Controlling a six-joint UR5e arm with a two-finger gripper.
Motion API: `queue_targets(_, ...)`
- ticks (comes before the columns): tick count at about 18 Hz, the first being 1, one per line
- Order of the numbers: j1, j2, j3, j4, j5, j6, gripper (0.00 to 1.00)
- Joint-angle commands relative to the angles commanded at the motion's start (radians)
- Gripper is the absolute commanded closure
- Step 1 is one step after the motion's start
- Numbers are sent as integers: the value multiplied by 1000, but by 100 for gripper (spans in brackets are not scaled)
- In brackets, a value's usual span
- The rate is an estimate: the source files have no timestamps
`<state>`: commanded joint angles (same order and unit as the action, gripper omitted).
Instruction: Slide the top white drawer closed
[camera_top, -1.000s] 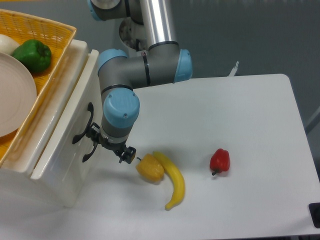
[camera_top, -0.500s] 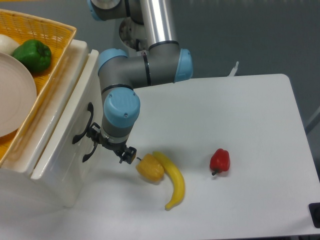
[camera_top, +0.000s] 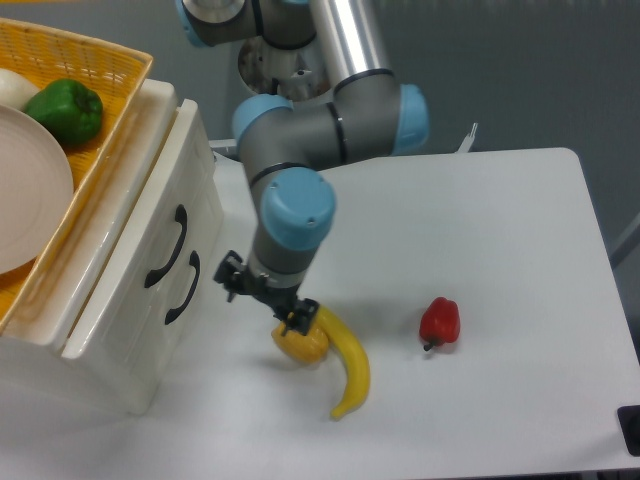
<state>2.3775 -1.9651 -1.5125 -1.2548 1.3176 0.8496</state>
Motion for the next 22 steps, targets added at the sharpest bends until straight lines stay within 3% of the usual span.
queue_targets(5, 38, 12, 0, 0, 150, 202, 0)
queue_targets(9, 110, 17, -6, 0, 186, 345, 0)
queue_targets(13, 164, 28, -11, -8, 299, 456, 0)
queue_targets(18, 229, 32, -8, -6, 305, 474, 0)
queue_targets(22, 293, 41, -9, -11, 301, 584, 0)
